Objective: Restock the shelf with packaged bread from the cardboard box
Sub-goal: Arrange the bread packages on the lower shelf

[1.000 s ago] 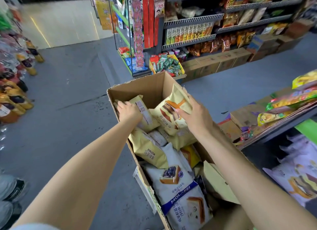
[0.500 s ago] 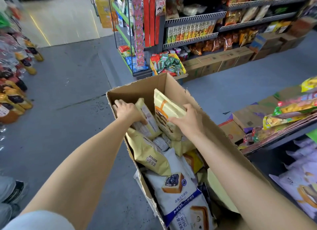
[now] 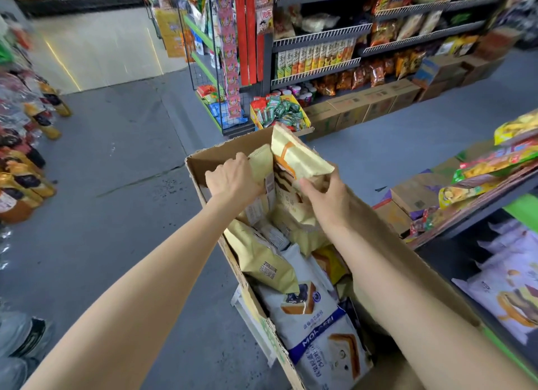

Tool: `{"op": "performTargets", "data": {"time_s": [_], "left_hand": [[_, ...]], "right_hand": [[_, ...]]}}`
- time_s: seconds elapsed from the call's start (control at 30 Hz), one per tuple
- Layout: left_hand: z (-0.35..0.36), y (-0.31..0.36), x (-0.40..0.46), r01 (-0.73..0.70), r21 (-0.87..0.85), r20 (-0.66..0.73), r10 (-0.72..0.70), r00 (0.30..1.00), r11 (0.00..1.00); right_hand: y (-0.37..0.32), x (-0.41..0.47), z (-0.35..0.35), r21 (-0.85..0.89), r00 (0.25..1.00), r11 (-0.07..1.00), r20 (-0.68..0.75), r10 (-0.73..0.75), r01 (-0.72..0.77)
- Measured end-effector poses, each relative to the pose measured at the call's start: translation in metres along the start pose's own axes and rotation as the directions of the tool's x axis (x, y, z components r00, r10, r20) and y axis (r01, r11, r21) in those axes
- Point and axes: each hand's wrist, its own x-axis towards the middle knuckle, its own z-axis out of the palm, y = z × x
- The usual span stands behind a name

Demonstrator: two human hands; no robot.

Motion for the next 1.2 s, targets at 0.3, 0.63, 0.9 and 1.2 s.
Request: {"op": "performTargets", "data": {"time_s": [0.3,0.63,0.9,1.2], "left_hand": [[-0.043,0.062,-0.065,-0.316,-0.145,-0.355,0.248,0.901,0.938],[-0.007,0.158,-0.194,-0.643,0.116,-0.757,0.486,0.436,0.757],[0.035,0.210,-0.327,-0.913,0.156,-0.586,0.780,0.221,0.377],[0.043,0.248,-0.386,-0.624,-0.559,-0.214,0.632,0.745,0.546]], "right_hand": [[0.002,-0.028,-0.089,0.356,0.952,0.919,-0.183,0.247,-0.171],[0.064,-0.110,-0.238,0.525,0.800,0.785,-0.287,0.527,-0.329],[0.108,-0.205,-0.323,0.666,0.816,0.646,-0.094,0.570,-0.375],[0.153,-0.263,-0.351,0.690,0.809,0.653,-0.169,0.564,-0.311]]}}
